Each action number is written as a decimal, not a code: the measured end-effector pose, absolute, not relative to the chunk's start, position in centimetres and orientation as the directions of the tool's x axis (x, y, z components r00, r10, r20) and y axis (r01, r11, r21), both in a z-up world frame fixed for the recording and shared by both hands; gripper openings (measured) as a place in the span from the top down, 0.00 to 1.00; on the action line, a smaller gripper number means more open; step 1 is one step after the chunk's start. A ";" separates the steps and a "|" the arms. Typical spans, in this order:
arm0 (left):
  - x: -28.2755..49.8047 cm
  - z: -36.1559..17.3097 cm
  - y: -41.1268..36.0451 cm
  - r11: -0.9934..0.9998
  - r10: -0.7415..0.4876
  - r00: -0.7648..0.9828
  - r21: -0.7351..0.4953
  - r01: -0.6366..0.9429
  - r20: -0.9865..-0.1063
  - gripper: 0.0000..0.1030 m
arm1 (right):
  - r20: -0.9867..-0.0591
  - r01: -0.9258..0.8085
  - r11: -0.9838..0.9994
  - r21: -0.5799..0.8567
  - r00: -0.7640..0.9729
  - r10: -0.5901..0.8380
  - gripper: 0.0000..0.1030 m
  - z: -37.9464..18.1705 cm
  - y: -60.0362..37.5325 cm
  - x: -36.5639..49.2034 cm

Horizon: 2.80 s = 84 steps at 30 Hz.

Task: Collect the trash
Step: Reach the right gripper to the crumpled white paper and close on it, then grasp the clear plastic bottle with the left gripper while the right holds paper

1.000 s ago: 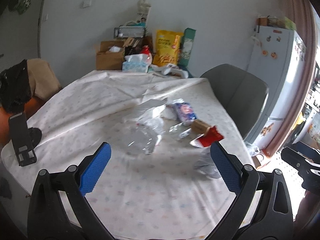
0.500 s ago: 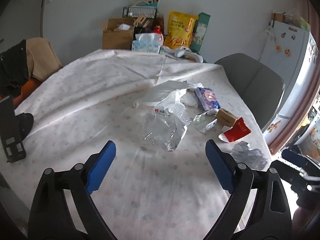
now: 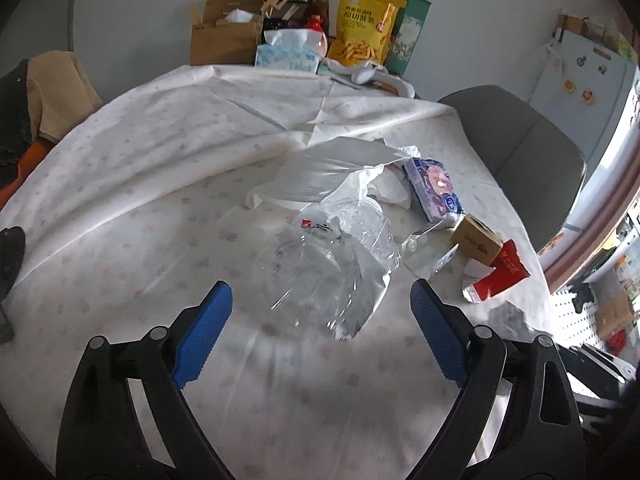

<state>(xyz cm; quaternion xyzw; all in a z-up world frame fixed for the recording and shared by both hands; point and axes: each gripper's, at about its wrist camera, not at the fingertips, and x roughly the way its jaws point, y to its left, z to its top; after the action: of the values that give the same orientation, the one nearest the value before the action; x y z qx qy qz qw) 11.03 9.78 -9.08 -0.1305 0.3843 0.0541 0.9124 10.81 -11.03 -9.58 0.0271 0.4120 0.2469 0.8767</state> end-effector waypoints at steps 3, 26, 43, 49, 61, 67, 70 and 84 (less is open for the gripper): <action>12.3 -9.5 9.4 0.956 -0.003 0.674 -0.200 -0.215 -0.738 0.13 | -0.702 -0.403 0.876 0.266 0.541 0.462 0.66 -9.2 -11.9 10.6; 11.7 -10.7 10.0 0.915 -0.049 0.673 -0.303 -0.266 -0.738 0.75 | -0.674 -0.346 0.915 0.208 0.628 0.390 0.66 -5.9 -15.4 8.7; 7.7 -7.2 8.8 0.921 -0.147 0.766 -0.369 -0.124 -0.625 0.98 | -0.633 -0.282 0.939 0.196 0.695 0.340 0.66 -4.1 -18.0 8.6; 7.6 -6.5 8.5 0.924 -0.145 0.768 -0.363 -0.119 -0.623 0.55 | -0.628 -0.278 0.938 0.207 0.697 0.345 0.65 -4.3 -18.6 8.6; 11.2 -10.1 11.9 0.868 -0.104 0.713 -0.413 -0.275 -0.693 0.24 | -0.636 -0.257 0.940 0.224 0.692 0.341 0.65 -5.5 -19.5 9.3; 11.9 -10.7 10.5 0.908 -0.068 0.685 -0.329 -0.258 -0.725 0.24 | -0.649 -0.243 0.939 0.244 0.678 0.345 0.65 -6.5 -19.9 10.0; 12.1 -10.7 10.1 0.915 -0.096 0.681 -0.333 -0.226 -0.726 0.31 | -0.646 -0.249 0.938 0.242 0.679 0.348 0.64 -6.4 -19.8 9.8; 13.0 -7.5 5.1 0.998 0.060 0.687 0.020 -0.066 -0.724 0.10 | -0.631 -0.246 0.939 0.239 0.696 0.342 0.64 -5.9 -20.3 9.3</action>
<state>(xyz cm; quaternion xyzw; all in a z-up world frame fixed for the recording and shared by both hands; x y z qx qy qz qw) 13.04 5.12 -7.51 -0.0039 0.3940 0.0342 0.9185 9.33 -20.29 -5.87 0.0681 0.3555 0.1601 0.9183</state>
